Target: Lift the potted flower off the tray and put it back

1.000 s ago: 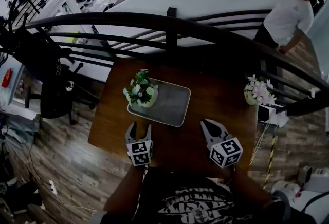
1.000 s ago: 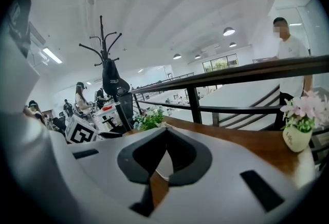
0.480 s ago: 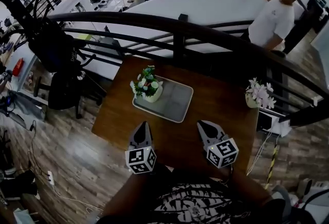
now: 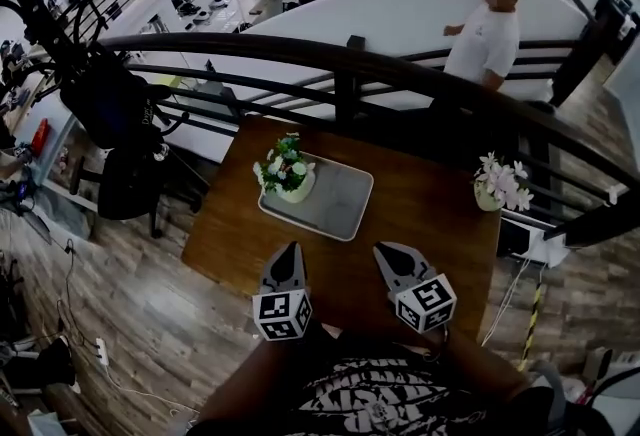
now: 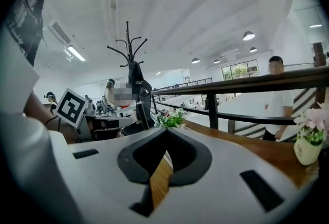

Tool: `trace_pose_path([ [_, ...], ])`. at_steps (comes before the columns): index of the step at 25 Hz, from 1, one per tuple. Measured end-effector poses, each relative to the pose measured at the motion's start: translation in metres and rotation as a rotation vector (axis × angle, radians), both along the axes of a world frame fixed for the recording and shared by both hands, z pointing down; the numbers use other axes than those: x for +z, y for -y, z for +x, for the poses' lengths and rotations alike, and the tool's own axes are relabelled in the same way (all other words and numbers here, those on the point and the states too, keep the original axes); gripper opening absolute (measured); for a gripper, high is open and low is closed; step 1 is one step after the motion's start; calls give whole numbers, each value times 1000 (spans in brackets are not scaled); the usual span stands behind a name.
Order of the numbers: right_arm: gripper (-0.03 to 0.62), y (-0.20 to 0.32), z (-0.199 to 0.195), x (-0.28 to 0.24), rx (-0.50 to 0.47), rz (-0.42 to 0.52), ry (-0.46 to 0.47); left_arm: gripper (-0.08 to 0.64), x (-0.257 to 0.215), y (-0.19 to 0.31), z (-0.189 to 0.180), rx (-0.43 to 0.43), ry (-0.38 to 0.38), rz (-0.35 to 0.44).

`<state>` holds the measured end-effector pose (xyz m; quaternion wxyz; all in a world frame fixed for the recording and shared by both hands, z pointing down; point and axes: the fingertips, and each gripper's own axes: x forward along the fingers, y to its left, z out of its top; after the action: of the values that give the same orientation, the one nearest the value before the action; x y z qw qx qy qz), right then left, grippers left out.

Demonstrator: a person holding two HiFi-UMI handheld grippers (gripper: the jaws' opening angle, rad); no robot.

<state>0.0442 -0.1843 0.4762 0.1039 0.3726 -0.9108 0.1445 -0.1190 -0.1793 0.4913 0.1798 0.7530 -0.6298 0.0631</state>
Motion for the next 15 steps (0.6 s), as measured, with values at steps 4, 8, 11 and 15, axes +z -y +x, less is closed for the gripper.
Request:
trace_pose_path([
  [4,-2,-1,6,1,17,-2,-4,8,3,-2,1,1,6,-10],
  [8,-2,-3,6,0,19,-1,3,8,5,-6,2,6,17,-19],
  [11,-2,-4,7,-1,15,0,4,8,5,-8,3,10,27,-24],
  [15,-2,-5,8,-3,15,3,8,8,4,-12,3,9,33,-26],
])
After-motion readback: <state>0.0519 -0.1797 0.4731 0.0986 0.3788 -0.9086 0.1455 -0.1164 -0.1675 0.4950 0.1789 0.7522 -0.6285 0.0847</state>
